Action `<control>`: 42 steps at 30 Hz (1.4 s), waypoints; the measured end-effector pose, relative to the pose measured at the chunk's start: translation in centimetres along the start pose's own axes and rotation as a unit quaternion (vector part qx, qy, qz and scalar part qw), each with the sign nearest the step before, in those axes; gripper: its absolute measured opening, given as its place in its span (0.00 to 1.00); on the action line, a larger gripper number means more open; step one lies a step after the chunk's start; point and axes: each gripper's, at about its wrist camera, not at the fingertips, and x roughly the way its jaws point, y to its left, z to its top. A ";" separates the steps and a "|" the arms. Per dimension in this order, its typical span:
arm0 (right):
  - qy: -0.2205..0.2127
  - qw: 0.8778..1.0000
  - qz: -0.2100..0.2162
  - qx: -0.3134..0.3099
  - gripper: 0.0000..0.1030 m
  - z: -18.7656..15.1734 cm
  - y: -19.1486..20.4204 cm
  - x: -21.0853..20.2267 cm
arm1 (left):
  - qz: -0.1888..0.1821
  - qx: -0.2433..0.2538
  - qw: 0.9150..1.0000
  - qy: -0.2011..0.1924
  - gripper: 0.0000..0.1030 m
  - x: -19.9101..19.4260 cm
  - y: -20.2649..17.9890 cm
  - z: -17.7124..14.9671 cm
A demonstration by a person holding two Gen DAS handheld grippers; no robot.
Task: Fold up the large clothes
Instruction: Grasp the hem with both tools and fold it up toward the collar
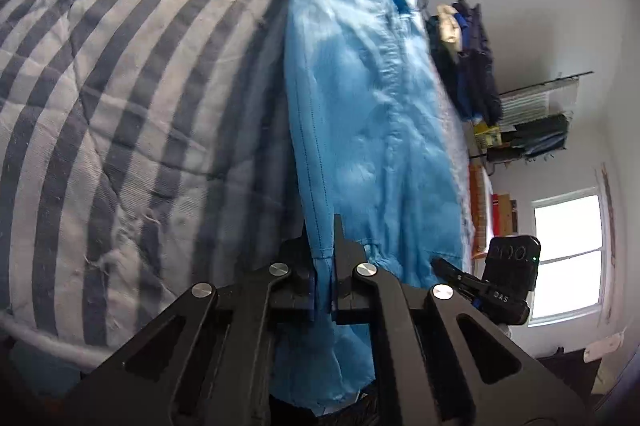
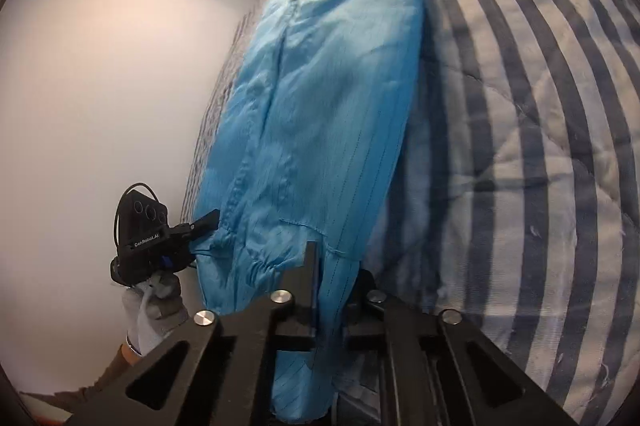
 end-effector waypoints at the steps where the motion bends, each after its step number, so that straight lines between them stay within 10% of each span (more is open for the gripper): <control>1: -0.004 1.000 0.000 -0.006 0.02 0.0 0.6 -0.7 | 0.000 0.006 1.000 -0.003 0.01 -0.5 -0.4 -0.2; 12: 0.024 1.000 0.013 -0.002 0.01 -3.0 1.9 -2.2 | -0.024 0.018 1.000 0.007 0.01 -3.3 -1.5 -3.2; 26: -0.076 0.996 0.017 -0.053 0.01 8.9 4.9 -7.2 | -0.054 0.073 0.994 -0.059 0.01 -3.8 -8.1 7.7; 42: -0.067 0.995 -0.069 -0.033 0.01 16.9 0.6 -0.6 | 0.039 0.028 0.997 -0.057 0.01 4.8 -4.2 15.7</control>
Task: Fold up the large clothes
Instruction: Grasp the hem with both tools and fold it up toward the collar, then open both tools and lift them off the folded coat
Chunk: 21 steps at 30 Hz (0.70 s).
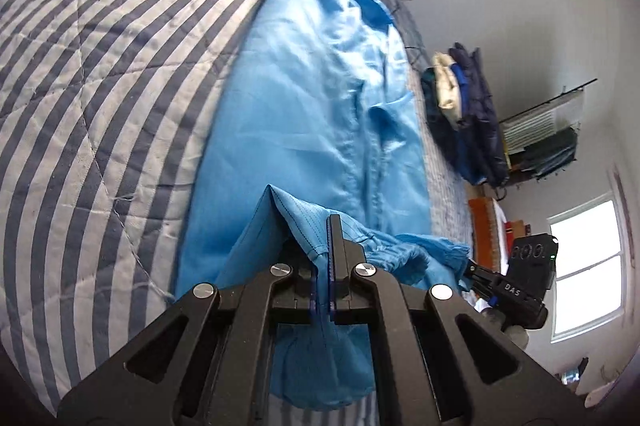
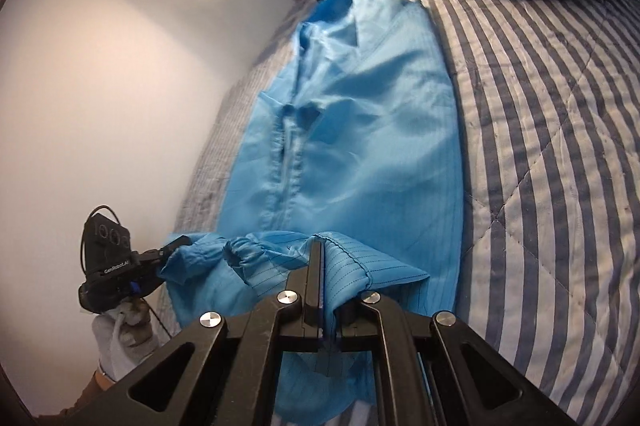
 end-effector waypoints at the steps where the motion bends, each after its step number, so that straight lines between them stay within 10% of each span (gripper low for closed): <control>1: 0.002 1.000 -0.007 -0.003 0.01 0.0 0.0 0.2 | 0.008 0.000 1.000 0.002 0.01 0.4 0.2 0.0; 5: 0.010 1.000 -0.008 -0.003 0.09 0.1 -0.2 0.4 | 0.010 -0.003 1.000 0.007 0.01 0.9 0.5 0.2; 9: 0.006 1.000 0.014 -0.009 0.34 0.0 0.3 -0.9 | -0.005 0.002 1.000 0.005 0.49 0.2 0.1 0.4; 21: 0.016 0.994 0.063 -0.090 0.39 -4.1 2.0 -7.2 | -0.034 0.151 0.988 0.015 0.52 -7.3 -4.5 -3.5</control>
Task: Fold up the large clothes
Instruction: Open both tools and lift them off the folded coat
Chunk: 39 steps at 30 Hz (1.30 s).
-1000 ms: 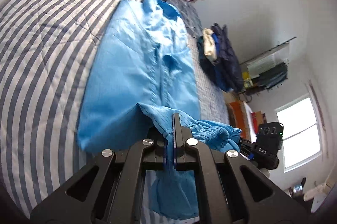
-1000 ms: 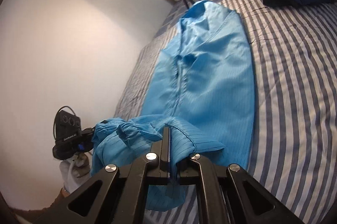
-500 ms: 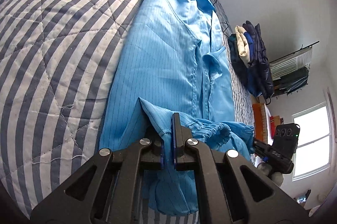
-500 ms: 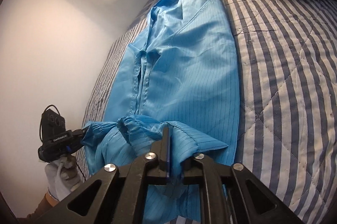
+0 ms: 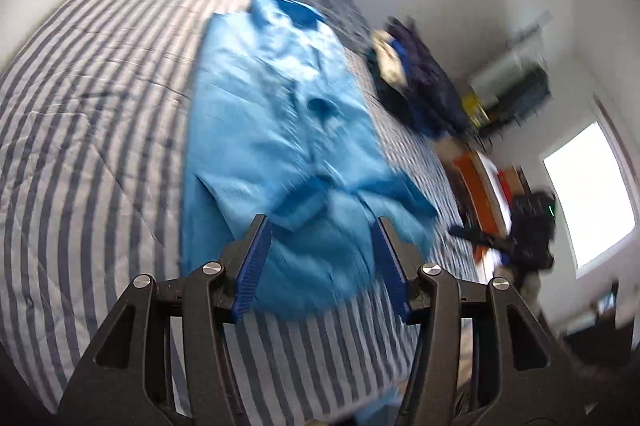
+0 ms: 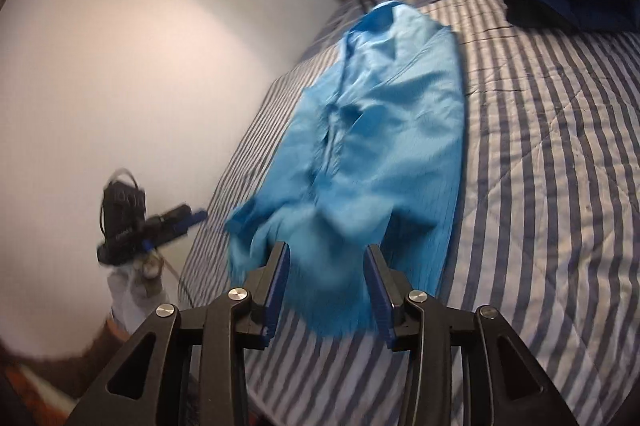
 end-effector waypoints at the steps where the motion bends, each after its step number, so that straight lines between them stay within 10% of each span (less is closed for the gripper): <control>1: 0.013 1.000 -0.002 -0.011 0.36 -0.4 0.4 0.4 | 0.000 0.012 1.000 0.013 0.52 0.1 -0.4 -0.6; 12: 0.169 0.969 -0.074 -0.163 0.26 -4.3 3.1 6.9 | 0.021 0.024 0.985 0.169 0.52 6.7 -0.2 -5.9; 20: 0.113 0.973 -0.119 -0.166 0.26 1.6 1.2 6.8 | 0.060 0.043 0.989 0.128 0.52 7.7 -0.8 -1.5; 29: -0.002 0.982 -0.138 -0.131 0.27 7.8 0.1 4.7 | 0.126 0.033 0.991 -0.011 0.52 4.7 0.6 6.1; 39: -0.011 0.981 -0.171 -0.093 0.27 6.0 -3.5 4.7 | 0.145 0.024 0.989 0.010 0.52 6.4 3.7 5.6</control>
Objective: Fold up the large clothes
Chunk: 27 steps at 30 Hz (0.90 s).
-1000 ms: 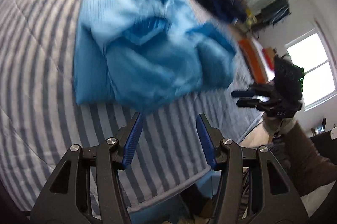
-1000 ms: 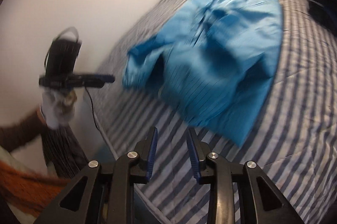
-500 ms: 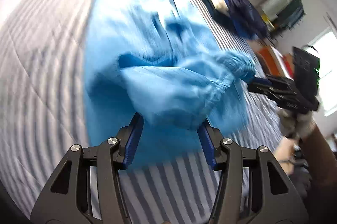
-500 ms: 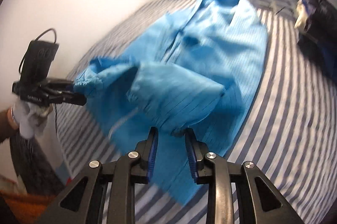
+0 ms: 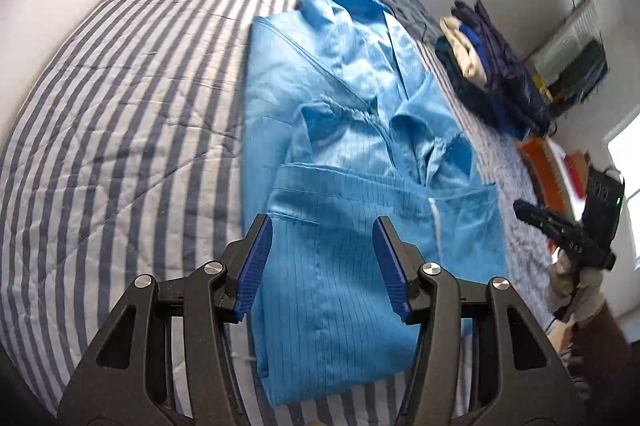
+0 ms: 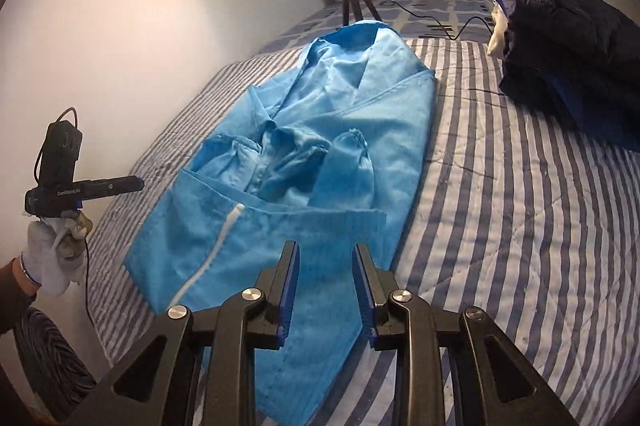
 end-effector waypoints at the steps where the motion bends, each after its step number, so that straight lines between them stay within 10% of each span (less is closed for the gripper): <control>1: 0.006 1.000 -0.022 0.003 0.27 -0.1 -0.1 0.5 | 0.010 0.009 1.000 0.000 0.52 0.6 -0.7 0.0; 11: 0.037 0.995 -0.091 -0.003 0.24 0.8 -0.5 5.8 | 0.123 0.084 0.989 0.013 0.53 6.2 -1.2 -2.1; 16: 0.057 0.994 -0.095 -0.004 0.23 1.1 -1.0 5.9 | 0.097 0.052 0.994 0.014 0.53 5.0 -0.1 -1.3; 27: -0.060 0.995 -0.080 0.019 0.27 6.6 -3.8 -1.3 | 0.036 0.004 0.998 -0.053 0.53 1.6 0.4 8.8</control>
